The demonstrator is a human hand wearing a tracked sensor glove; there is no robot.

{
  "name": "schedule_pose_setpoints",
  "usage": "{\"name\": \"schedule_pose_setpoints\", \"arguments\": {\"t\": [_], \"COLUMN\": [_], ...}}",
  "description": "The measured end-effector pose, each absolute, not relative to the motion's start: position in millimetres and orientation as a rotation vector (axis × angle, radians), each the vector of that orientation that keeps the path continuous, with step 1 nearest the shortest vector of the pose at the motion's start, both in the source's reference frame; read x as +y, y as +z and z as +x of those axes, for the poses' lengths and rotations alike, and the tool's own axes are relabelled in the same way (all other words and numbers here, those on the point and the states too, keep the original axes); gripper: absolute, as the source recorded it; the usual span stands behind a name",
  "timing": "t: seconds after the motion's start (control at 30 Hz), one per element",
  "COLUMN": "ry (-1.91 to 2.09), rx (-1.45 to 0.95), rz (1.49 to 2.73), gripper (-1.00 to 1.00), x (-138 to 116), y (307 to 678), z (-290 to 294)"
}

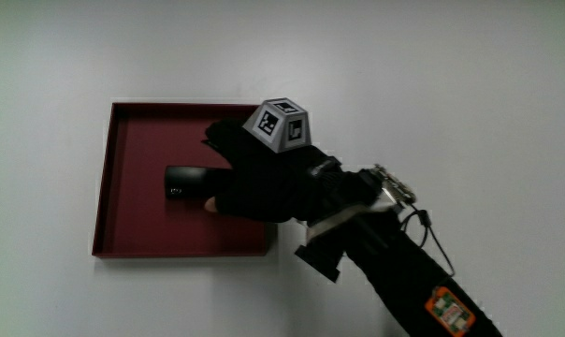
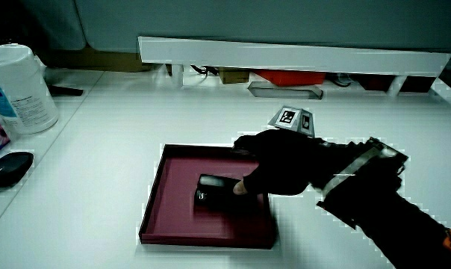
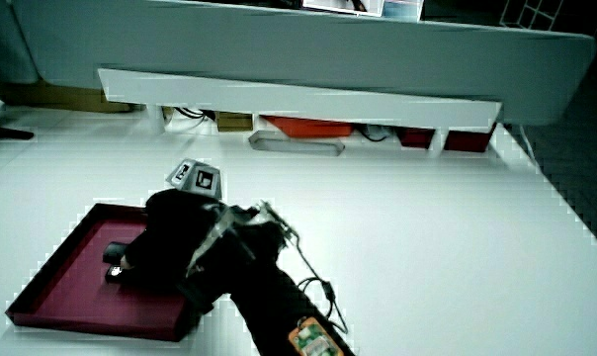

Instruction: Place stapper into plate

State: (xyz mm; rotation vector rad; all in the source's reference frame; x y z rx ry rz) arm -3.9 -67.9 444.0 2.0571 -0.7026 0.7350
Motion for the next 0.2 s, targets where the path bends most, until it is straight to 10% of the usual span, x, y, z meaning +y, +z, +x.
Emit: {"name": "schedule_pose_setpoints", "arguments": {"t": [0.2], "ry": [0.694], "rx": [-0.663], "rz": [1.975], "gripper": [-1.0], "x": [-62.2], "y": [413.1], "z": [31.5]}}
